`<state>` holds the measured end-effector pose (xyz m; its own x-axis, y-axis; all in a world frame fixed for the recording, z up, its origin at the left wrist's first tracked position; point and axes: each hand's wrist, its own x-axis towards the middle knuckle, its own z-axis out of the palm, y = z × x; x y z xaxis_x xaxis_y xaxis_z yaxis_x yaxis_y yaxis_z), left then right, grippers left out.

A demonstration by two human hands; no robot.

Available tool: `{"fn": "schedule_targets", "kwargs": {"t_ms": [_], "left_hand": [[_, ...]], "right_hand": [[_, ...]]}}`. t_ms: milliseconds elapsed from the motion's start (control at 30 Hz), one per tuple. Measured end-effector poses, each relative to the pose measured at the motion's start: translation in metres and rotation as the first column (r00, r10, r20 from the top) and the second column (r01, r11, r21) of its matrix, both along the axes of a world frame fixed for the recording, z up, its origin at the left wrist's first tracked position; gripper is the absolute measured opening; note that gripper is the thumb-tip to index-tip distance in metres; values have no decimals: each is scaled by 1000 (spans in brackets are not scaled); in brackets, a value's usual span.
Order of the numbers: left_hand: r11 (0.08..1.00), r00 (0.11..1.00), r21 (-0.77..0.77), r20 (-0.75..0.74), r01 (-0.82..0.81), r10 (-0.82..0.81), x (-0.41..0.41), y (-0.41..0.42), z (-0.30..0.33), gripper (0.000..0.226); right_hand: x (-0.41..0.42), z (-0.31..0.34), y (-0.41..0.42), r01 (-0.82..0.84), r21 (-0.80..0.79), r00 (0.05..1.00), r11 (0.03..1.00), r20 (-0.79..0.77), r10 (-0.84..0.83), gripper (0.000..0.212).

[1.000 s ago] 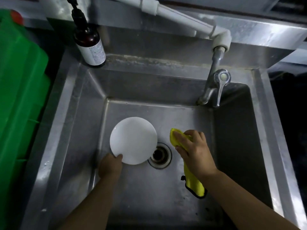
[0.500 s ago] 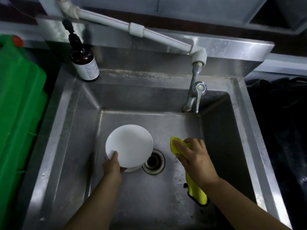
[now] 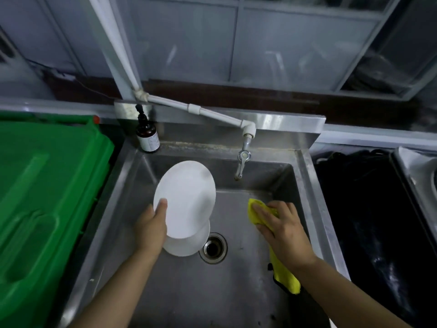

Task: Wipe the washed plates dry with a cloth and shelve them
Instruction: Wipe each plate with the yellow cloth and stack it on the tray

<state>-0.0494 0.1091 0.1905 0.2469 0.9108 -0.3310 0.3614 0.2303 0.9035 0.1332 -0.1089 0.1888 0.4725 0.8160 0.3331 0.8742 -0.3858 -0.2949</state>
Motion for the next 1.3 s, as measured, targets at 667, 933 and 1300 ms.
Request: {"fn": "schedule_targets", "kwargs": {"t_ms": [667, 933, 1300], "left_hand": [[757, 962, 649, 249, -76, -117, -43, -128, 287, 20], [769, 918, 634, 347, -77, -194, -62, -123, 325, 33], [863, 863, 505, 445, -20, -240, -82, -113, 347, 40]], "right_hand": [[-24, 231, -46, -189, 506, 977, 842, 187, 107, 46], [-63, 297, -22, -253, 665, 941, 703, 337, 21, 27], [-113, 339, 36, -236, 703, 872, 671, 458, -173, 32]]}}
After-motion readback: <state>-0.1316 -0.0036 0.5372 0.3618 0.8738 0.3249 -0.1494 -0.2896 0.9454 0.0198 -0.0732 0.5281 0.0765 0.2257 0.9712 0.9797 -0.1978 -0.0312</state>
